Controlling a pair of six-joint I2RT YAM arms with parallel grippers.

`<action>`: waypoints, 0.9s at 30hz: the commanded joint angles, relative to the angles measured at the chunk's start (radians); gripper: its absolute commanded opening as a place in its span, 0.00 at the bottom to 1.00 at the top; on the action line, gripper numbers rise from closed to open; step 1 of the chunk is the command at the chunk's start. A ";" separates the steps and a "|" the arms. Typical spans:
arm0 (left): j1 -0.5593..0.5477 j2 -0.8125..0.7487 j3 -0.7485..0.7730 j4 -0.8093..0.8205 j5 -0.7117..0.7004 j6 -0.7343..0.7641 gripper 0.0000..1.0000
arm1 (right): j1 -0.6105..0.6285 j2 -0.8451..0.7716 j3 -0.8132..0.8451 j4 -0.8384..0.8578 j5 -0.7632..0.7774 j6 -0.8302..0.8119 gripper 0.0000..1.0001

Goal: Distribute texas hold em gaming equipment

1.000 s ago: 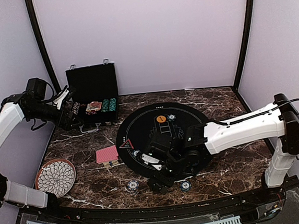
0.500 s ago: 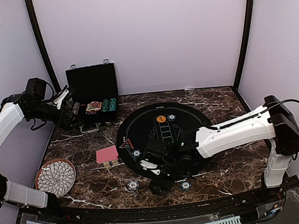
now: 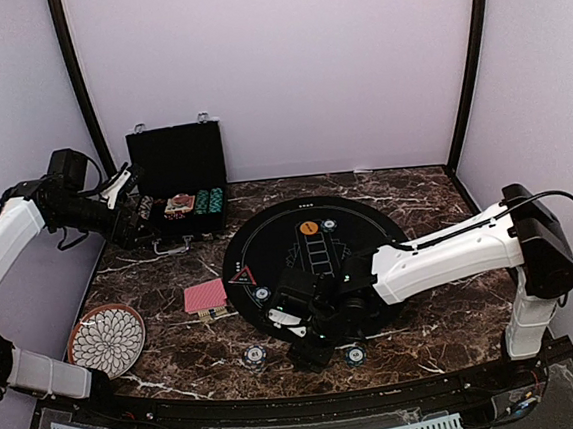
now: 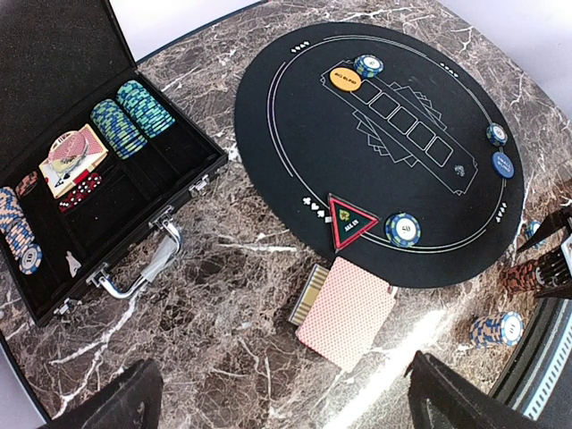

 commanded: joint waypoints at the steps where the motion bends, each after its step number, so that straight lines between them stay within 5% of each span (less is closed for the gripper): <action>1: -0.004 -0.028 -0.006 -0.017 0.016 0.006 0.99 | 0.014 0.003 0.021 0.022 0.001 0.000 0.62; 17: -0.004 -0.040 -0.006 -0.016 0.007 0.008 0.99 | 0.014 -0.028 0.020 0.002 -0.004 0.003 0.14; 27: -0.004 -0.041 -0.006 -0.010 0.005 0.005 0.99 | 0.012 -0.077 0.079 -0.066 0.032 -0.004 0.11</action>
